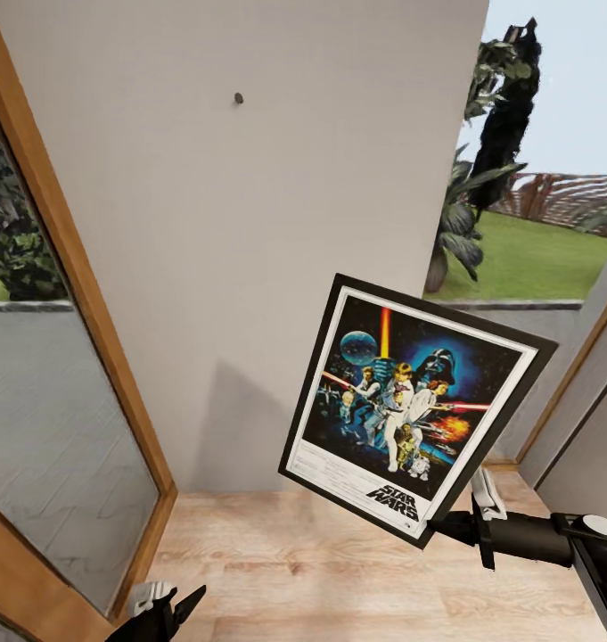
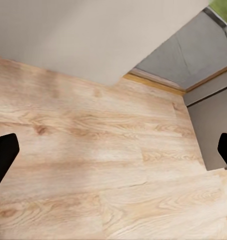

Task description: Pick up the poster from the kitchen countertop and hang it on one of the wall nails in the kitchen.

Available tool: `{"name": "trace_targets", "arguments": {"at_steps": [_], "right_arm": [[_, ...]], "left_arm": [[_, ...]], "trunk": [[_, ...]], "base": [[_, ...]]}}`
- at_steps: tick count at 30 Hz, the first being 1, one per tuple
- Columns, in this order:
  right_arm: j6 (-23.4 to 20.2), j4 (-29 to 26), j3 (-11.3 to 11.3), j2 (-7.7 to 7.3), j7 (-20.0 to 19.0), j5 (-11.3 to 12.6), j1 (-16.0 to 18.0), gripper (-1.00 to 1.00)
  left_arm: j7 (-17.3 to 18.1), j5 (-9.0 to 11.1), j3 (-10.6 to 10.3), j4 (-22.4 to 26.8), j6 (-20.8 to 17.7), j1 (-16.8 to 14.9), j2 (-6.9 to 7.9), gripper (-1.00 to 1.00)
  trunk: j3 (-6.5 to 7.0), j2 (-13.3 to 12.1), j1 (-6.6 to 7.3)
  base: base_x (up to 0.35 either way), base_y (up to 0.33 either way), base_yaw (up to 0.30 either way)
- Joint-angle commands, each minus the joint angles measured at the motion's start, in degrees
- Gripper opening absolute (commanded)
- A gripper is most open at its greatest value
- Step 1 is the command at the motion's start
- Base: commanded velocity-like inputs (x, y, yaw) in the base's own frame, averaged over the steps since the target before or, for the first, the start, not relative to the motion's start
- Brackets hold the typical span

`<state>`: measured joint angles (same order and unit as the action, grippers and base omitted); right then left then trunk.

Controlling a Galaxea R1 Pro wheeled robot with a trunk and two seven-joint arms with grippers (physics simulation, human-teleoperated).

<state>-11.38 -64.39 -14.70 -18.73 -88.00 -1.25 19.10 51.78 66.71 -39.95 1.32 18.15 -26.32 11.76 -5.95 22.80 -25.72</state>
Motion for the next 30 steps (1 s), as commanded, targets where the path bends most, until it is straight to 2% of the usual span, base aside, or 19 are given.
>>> {"name": "trace_targets", "arguments": {"at_steps": [1,11,23,30], "right_arm": [[-0.7,0.0,-0.1,0.01,-0.3,-0.1,0.1,-1.0],[-0.7,0.0,-0.1,0.01,-0.3,-0.1,0.1,-1.0],[-0.9,0.0,-0.1,0.01,-0.4,-0.1,0.1,-1.0],[-1.4,0.0,0.0,0.0,-0.3,0.8,0.1,-1.0]], "left_arm": [[0.1,0.4,-0.5,0.0,0.3,0.0,0.01,1.0],[0.1,0.4,-0.5,0.0,0.3,0.0,0.01,1.0],[0.1,0.4,-0.5,0.0,0.3,0.0,0.02,1.0],[0.1,0.3,-0.7,-0.1,0.3,0.2,-0.02,1.0]], "trunk": [[-0.12,0.1,-0.06],[-0.12,0.1,-0.06],[-0.12,0.1,-0.06],[-0.12,0.1,-0.06]], "base": [[0.288,0.0,0.001],[0.277,0.023,0.0],[0.075,0.044,0.0],[0.037,0.031,0.0]]}}
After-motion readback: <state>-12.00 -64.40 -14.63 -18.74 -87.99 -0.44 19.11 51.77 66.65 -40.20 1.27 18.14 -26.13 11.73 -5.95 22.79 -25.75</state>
